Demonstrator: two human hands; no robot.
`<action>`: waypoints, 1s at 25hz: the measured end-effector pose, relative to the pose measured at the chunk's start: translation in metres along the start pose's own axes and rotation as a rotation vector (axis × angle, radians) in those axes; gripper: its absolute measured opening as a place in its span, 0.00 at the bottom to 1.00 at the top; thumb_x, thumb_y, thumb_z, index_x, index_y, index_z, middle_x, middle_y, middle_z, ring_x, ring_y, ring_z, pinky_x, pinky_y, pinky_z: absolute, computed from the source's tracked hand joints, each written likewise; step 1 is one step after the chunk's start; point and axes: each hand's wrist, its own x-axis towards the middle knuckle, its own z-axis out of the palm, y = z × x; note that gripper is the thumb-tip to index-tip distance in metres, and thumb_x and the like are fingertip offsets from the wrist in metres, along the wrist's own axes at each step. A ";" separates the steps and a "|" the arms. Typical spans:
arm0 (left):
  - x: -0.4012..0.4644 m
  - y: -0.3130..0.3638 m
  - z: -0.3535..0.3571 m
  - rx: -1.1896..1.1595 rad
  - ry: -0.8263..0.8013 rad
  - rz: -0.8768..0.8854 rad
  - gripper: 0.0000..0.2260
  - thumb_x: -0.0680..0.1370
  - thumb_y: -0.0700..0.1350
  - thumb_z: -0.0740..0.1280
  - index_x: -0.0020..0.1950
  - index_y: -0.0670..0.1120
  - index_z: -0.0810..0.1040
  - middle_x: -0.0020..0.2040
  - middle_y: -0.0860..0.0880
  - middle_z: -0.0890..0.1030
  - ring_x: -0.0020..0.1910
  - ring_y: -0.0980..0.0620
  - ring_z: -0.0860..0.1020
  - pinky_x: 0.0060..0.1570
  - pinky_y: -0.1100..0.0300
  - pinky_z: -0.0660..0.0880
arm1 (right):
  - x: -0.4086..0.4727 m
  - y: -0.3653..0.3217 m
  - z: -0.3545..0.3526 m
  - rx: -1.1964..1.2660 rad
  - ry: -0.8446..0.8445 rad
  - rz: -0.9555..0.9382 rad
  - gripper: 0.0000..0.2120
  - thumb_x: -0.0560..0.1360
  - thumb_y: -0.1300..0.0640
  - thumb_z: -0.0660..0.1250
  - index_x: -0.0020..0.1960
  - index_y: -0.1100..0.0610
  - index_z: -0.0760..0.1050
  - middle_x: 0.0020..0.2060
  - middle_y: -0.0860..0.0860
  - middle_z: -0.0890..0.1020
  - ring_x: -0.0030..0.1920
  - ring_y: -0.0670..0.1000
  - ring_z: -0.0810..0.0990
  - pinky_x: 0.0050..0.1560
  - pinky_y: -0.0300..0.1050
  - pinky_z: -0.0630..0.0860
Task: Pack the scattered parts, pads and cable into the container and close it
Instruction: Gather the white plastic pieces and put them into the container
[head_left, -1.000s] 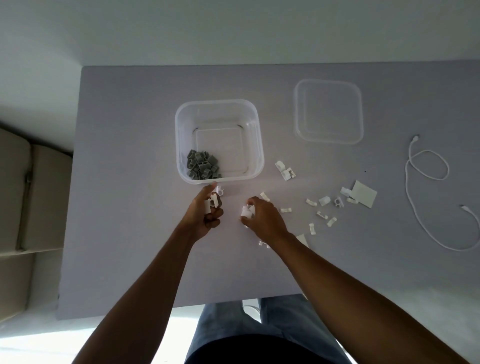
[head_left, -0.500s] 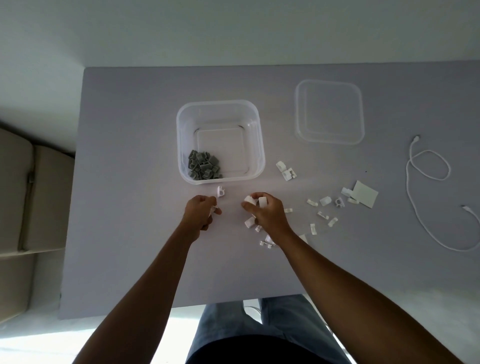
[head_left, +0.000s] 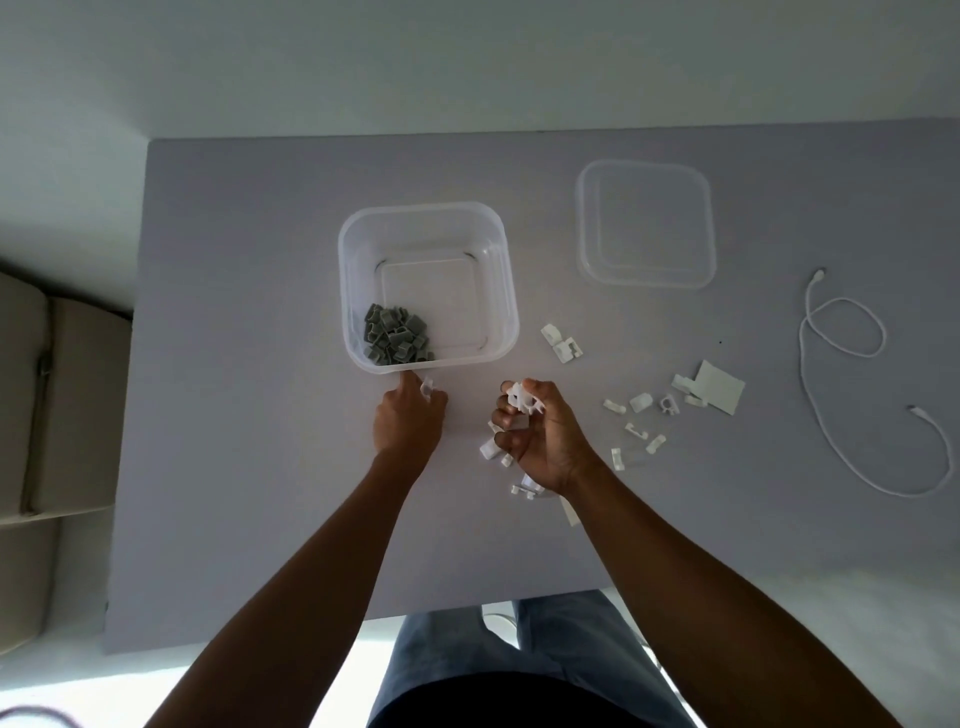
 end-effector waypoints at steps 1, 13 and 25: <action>0.000 -0.001 0.001 -0.007 -0.025 0.011 0.13 0.77 0.50 0.64 0.55 0.42 0.74 0.47 0.38 0.81 0.46 0.36 0.78 0.41 0.53 0.71 | -0.001 -0.002 0.001 0.010 -0.041 0.022 0.09 0.70 0.51 0.66 0.43 0.57 0.73 0.34 0.50 0.68 0.33 0.47 0.67 0.29 0.40 0.60; -0.012 0.028 -0.076 -1.330 -0.691 -0.166 0.09 0.67 0.44 0.60 0.45 0.44 0.72 0.33 0.45 0.72 0.21 0.54 0.61 0.24 0.64 0.50 | -0.006 -0.041 0.039 -0.026 0.013 -0.111 0.10 0.77 0.54 0.61 0.43 0.57 0.77 0.39 0.54 0.78 0.34 0.49 0.76 0.26 0.37 0.69; 0.066 0.060 -0.104 -1.315 -0.460 -0.241 0.18 0.77 0.59 0.62 0.34 0.48 0.74 0.31 0.51 0.72 0.23 0.56 0.65 0.20 0.66 0.57 | 0.069 -0.084 0.105 -1.080 0.206 -0.120 0.08 0.74 0.58 0.66 0.46 0.61 0.82 0.41 0.58 0.83 0.33 0.53 0.81 0.32 0.42 0.78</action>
